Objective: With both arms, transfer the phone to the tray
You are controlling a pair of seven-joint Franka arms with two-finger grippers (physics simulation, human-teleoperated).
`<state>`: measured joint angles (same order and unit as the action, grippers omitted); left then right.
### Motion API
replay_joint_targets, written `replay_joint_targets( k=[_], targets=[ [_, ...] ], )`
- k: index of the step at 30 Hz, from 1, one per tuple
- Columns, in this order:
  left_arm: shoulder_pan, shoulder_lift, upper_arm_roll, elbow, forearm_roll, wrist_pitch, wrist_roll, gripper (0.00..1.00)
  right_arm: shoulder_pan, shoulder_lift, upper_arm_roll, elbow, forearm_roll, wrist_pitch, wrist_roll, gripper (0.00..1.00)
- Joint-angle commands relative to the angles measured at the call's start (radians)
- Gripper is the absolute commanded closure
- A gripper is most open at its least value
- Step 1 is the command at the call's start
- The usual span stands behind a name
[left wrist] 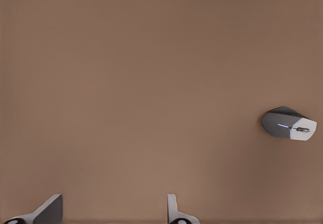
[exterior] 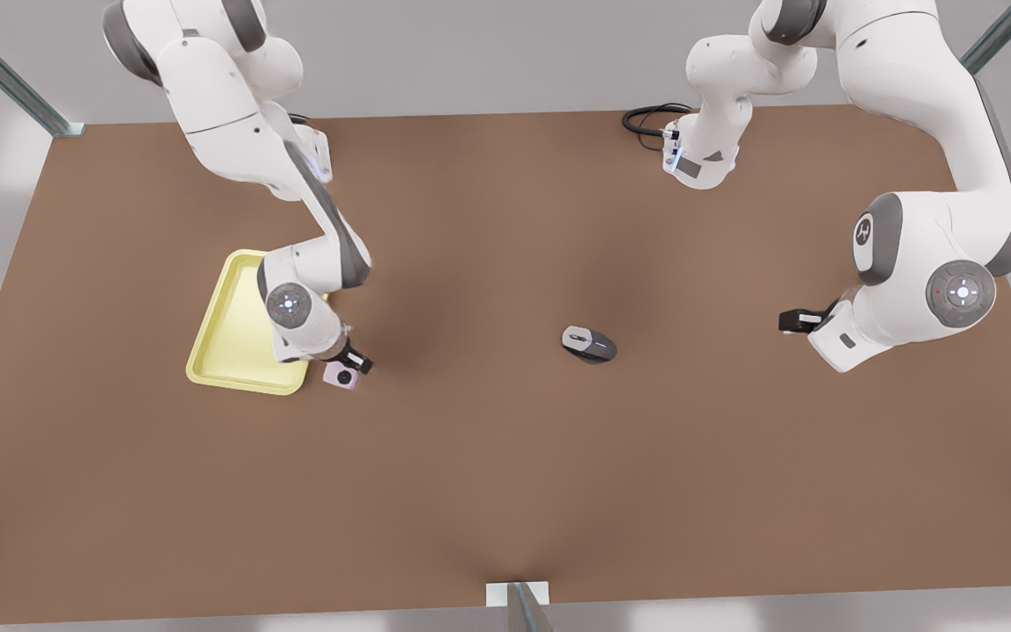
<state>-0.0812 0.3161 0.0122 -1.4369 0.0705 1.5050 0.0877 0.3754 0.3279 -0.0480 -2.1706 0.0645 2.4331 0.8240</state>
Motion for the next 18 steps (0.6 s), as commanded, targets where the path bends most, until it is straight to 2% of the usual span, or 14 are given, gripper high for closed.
replay_joint_targets(
  k=[1, 5, 8, 11, 12, 17, 18],
  targets=[
    [-0.002, -0.002, -0.001, 0.0, 0.0, -0.002, -0.003, 0.0, -0.024, -0.039, -0.003, -0.052, -0.003, -0.002, -0.43, 0.16],
    [-0.005, 0.0, -0.005, 0.001, -0.002, 0.0, -0.003, 0.0, -0.075, -0.096, -0.072, -0.144, -0.006, -0.005, -0.562, 0.16],
    [-0.006, 0.001, -0.006, 0.001, -0.002, 0.001, -0.003, 0.0, -0.19, -0.122, -0.079, -0.196, -0.006, -0.008, -0.709, 0.16],
    [-0.006, 0.005, -0.006, 0.001, -0.002, 0.001, -0.003, 0.0, -0.199, -0.145, -0.084, -0.239, -0.006, -0.022, -0.724, 0.16],
    [-0.006, 0.005, -0.006, 0.001, -0.002, 0.001, -0.003, 0.0, -0.199, -0.147, -0.084, -0.236, -0.006, -0.023, -0.729, 0.0],
    [-0.006, 0.006, -0.006, 0.001, 0.0, 0.003, -0.005, 0.0, -0.199, -0.164, -0.084, -0.218, -0.006, -0.034, -0.732, 0.0],
    [-0.006, 0.006, -0.006, 0.001, 0.0, 0.003, -0.005, 0.0, -0.201, -0.187, -0.085, -0.154, -0.006, -0.129, -0.735, 0.0]
  ],
)
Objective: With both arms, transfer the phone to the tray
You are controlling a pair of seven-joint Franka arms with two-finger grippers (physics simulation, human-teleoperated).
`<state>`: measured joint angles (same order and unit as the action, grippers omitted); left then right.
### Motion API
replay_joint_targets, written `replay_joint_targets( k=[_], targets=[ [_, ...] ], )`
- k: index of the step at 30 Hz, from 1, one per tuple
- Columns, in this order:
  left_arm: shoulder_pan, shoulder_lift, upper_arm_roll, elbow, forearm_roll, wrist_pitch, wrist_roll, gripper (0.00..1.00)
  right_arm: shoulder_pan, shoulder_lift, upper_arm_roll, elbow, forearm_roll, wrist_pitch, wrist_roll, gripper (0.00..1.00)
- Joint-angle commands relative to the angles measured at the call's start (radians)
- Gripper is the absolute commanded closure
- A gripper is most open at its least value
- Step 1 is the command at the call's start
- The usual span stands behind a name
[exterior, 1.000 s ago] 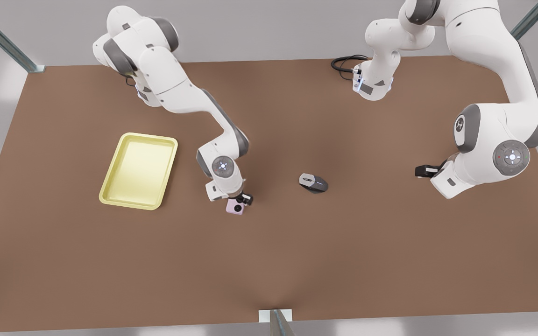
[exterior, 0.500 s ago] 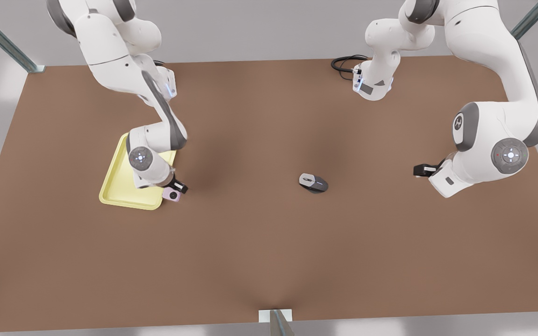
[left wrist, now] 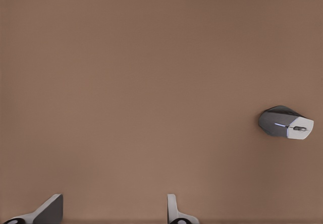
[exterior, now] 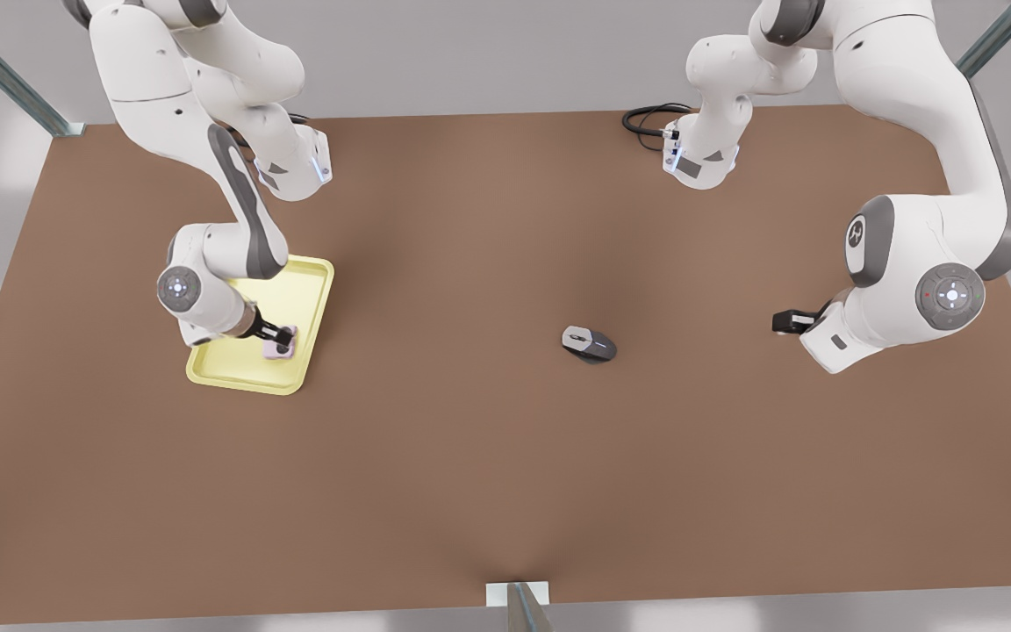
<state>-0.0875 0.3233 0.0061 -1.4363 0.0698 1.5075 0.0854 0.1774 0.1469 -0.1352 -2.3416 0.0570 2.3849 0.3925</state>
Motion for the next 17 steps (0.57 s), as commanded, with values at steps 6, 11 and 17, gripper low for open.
replay_joint_targets(
  k=[6, 11, 17],
  targets=[
    [0.0, -0.009, 0.0, 0.0, 0.008, -0.001, -0.004, 0.0, -0.045, -0.064, -0.032, 0.686, -0.063, -0.733, -0.383, 0.0],
    [0.0, -0.004, 0.002, 0.028, 0.01, -0.004, -0.088, 0.0, -0.03, -0.081, -0.026, 0.815, -0.075, -0.808, -0.38, 0.0],
    [0.002, -0.001, 0.002, 0.059, 0.01, -0.009, -0.09, 0.0, -0.157, -0.066, 0.097, 0.851, -0.083, -0.831, -0.382, 0.0]
  ],
)
